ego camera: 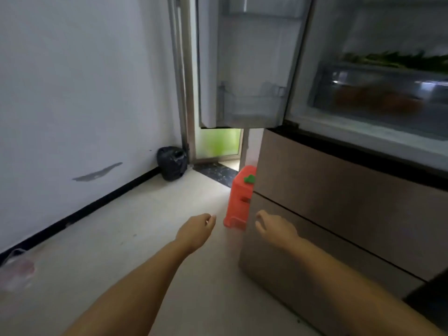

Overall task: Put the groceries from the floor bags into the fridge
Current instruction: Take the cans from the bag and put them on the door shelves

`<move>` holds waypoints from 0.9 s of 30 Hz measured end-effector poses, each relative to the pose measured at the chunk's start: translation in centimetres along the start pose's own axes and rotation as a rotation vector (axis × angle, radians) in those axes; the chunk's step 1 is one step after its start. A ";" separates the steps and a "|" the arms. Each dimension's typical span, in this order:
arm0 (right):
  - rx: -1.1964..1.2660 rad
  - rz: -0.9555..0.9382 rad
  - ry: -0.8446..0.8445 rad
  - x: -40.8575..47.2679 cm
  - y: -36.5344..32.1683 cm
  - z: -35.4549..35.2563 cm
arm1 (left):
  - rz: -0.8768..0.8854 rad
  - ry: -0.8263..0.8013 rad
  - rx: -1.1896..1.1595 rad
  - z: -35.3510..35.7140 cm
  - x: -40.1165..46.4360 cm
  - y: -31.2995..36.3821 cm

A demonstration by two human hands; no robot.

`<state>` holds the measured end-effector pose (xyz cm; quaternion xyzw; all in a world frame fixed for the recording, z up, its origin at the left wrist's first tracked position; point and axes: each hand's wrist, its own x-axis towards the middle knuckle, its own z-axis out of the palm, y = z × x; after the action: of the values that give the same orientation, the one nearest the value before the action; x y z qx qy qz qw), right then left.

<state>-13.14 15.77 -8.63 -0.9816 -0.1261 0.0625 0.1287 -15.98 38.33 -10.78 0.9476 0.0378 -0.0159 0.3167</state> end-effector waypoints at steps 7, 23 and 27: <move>-0.117 -0.272 -0.189 -0.3 -15.8 5.7 | -0.231 0.135 -0.069 -7.2 -11.2 -12.9; -0.211 -0.793 -0.440 -9.0 -62.9 23.3 | -0.851 0.441 -0.080 -29.8 -43.6 -45.4; -0.241 -0.874 -0.433 -8.8 -70.6 24.6 | -0.879 0.492 -0.123 -32.4 -44.7 -49.6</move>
<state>-41.79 85.32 -12.46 -0.8094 -0.5556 0.1902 -0.0007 -64.39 94.52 -12.18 0.7973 0.5075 0.0783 0.3172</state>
